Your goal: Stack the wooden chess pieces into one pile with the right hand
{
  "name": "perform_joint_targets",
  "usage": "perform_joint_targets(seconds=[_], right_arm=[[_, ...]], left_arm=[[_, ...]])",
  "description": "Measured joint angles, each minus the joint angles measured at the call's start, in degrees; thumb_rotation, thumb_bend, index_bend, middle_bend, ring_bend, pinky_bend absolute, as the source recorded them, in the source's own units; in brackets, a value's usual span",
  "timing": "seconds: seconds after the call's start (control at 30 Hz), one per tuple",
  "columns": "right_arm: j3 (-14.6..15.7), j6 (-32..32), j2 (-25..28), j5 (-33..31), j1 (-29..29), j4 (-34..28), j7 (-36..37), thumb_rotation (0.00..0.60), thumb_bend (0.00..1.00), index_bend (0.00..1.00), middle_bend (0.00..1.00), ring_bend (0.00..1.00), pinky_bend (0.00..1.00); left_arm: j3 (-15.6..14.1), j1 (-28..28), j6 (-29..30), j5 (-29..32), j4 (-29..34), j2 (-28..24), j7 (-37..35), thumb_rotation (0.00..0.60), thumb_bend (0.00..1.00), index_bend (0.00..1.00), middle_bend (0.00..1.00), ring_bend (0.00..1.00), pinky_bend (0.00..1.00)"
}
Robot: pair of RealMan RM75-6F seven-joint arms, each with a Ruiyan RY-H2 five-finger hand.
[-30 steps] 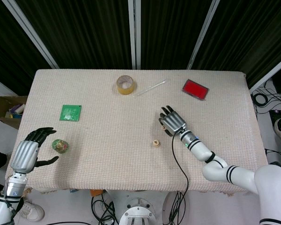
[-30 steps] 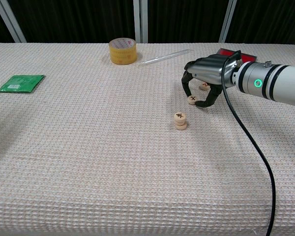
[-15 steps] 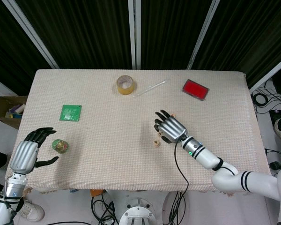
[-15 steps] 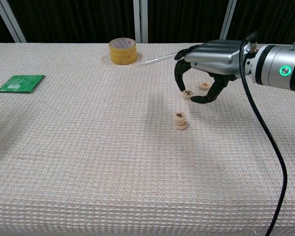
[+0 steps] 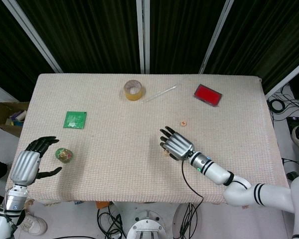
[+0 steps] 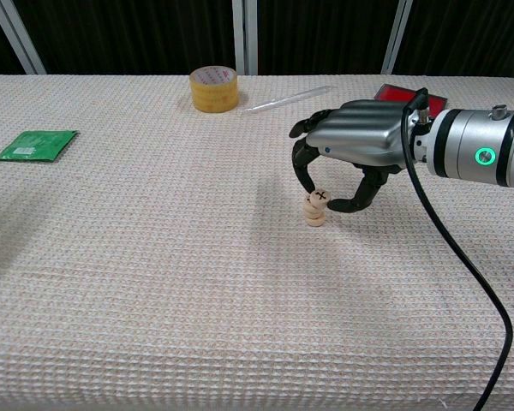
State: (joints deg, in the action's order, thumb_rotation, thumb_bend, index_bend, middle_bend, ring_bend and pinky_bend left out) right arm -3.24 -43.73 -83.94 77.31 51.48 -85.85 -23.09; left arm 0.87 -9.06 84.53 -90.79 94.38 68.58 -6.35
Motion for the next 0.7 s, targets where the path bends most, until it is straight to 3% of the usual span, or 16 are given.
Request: perform_joint_targets(seconds=[0.7], right_arm=[[-0.12, 0.38, -1.14, -0.57, 0.72, 0.93, -0.39, 0.600, 0.35, 0.44, 0.27, 0.03, 0.11]], left_arm=[[0.06, -0.05, -0.27, 0.22, -0.13, 0.06, -0.15, 0.600, 0.05, 0.24, 0.18, 0.16, 0.21]])
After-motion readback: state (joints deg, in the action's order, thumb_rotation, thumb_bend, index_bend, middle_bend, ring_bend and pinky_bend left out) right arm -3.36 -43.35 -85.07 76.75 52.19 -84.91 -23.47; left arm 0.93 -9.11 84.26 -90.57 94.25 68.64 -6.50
